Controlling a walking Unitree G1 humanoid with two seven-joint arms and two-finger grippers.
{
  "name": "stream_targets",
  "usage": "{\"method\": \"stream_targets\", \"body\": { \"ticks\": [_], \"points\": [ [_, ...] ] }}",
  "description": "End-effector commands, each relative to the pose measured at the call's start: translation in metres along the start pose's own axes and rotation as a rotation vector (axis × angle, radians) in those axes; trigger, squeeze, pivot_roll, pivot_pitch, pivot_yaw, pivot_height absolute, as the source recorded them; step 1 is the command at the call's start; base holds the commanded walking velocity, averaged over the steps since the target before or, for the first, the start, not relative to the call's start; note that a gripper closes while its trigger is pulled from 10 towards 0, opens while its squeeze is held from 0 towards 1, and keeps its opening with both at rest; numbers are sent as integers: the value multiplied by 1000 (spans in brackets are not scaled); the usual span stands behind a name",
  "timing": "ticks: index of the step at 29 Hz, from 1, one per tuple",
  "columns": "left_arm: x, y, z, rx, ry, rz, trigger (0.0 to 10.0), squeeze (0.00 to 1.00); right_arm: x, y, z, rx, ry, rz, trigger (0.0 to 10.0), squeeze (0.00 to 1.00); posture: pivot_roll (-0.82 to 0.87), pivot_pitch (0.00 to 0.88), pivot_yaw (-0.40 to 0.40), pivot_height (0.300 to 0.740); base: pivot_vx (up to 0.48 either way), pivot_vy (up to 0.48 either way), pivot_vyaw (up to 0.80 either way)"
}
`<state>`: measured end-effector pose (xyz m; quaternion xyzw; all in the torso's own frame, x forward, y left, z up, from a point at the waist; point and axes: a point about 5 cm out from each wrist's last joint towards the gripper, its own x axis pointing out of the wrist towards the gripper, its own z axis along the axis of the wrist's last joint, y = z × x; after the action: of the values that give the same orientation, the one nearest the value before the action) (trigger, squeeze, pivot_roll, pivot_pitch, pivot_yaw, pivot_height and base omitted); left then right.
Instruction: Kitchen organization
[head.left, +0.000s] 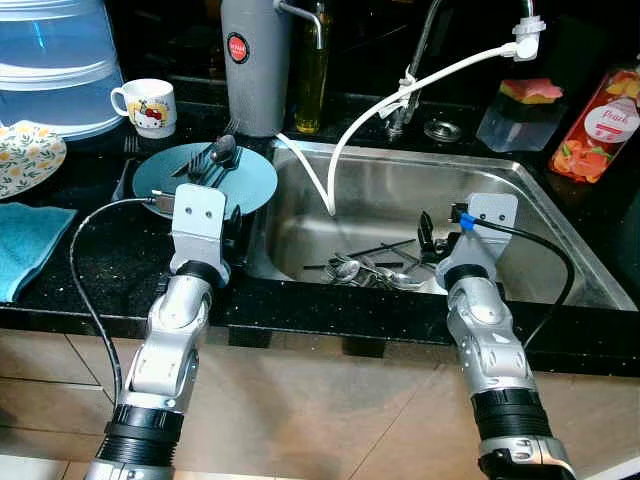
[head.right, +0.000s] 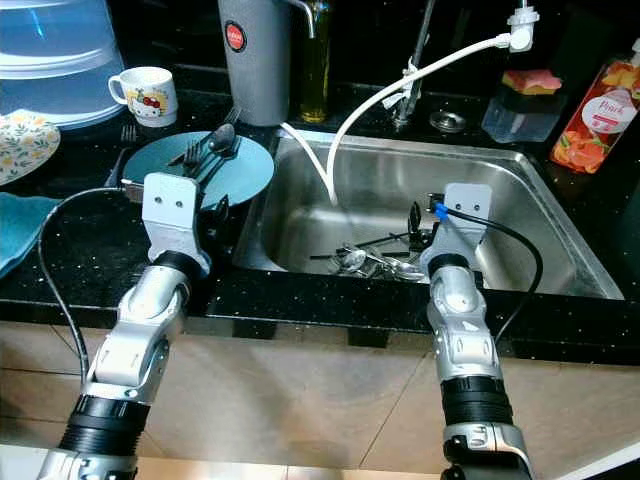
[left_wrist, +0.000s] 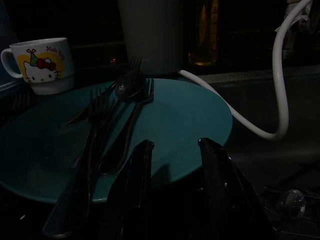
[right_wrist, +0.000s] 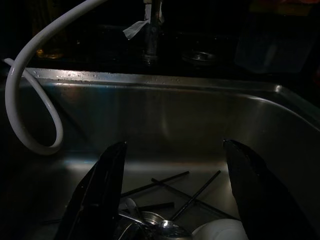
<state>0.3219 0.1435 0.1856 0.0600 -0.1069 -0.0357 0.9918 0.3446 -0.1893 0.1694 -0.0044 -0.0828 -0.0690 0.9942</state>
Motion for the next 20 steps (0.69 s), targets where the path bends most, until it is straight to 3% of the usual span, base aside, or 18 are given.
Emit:
{"method": "stream_targets", "body": {
  "ticks": [1,20],
  "points": [
    [-1,-2,-7,-2,38,1,10000,0,2,-1,4,9,-12,-9,10000,0,233,0,-67,740,0,0,0],
    [-1,-1,-6,-3,38,3,10000,0,2,-3,7,10,-21,-16,10000,0,232,5,-64,740,0,0,0]
  ]
}}
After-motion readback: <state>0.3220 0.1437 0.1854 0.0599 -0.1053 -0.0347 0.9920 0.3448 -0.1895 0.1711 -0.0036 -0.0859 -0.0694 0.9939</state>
